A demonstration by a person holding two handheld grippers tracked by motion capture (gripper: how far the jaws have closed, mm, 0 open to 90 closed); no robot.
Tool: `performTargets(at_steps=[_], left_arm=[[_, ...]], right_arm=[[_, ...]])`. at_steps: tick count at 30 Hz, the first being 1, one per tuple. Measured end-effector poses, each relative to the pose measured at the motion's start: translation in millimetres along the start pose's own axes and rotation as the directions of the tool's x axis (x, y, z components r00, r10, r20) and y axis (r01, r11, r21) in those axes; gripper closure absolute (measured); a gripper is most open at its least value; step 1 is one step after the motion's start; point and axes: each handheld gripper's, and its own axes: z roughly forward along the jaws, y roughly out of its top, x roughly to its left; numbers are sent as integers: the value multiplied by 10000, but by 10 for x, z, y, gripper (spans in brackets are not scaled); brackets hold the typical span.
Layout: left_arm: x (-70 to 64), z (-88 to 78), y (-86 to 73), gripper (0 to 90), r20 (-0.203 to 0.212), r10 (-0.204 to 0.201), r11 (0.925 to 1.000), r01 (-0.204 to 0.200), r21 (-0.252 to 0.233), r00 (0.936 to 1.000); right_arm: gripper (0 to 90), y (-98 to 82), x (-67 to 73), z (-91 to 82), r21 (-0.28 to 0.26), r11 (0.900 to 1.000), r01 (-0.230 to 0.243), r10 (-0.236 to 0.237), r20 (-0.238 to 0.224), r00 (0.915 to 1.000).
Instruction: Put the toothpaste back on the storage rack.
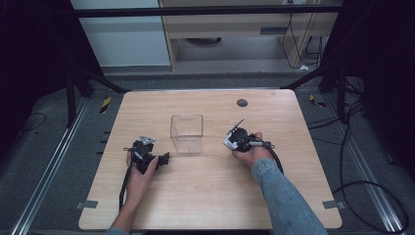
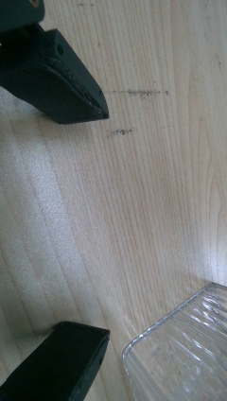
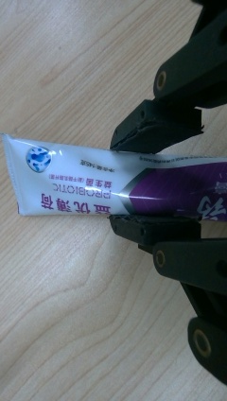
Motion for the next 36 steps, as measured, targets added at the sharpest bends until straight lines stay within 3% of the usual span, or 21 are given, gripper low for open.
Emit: performTargets(at_steps=[3, 6, 18, 28, 33, 36], left_arm=[[0, 0, 0, 0, 6, 7, 10000, -7, 2, 10000], [0, 0, 1, 0, 12, 18, 10000, -18, 4, 10000], [-1, 2, 0, 0, 41, 34, 10000, -34, -16, 10000], [-2, 2, 3, 0, 46, 56, 10000, -56, 14, 10000], [-4, 3, 1, 0, 60, 61, 10000, -61, -7, 10000], [-11, -7, -9, 0, 100, 94, 10000, -94, -14, 9999]], right_arm=[[711, -17, -70, -16, 19, 9998, -205, 205, -70, 9998], [687, -52, -133, 28, 216, 9990, -381, 386, -236, 9990], [695, -42, -174, 77, 0, 9969, -792, 791, -395, 9961], [767, -81, -242, 26, -266, 9947, -989, 973, -575, 9936], [774, -116, -226, -97, -1187, 9799, -1601, 1519, -751, 9855], [776, -110, -230, -231, -1976, 9595, -2008, 1838, -1013, 9777]])
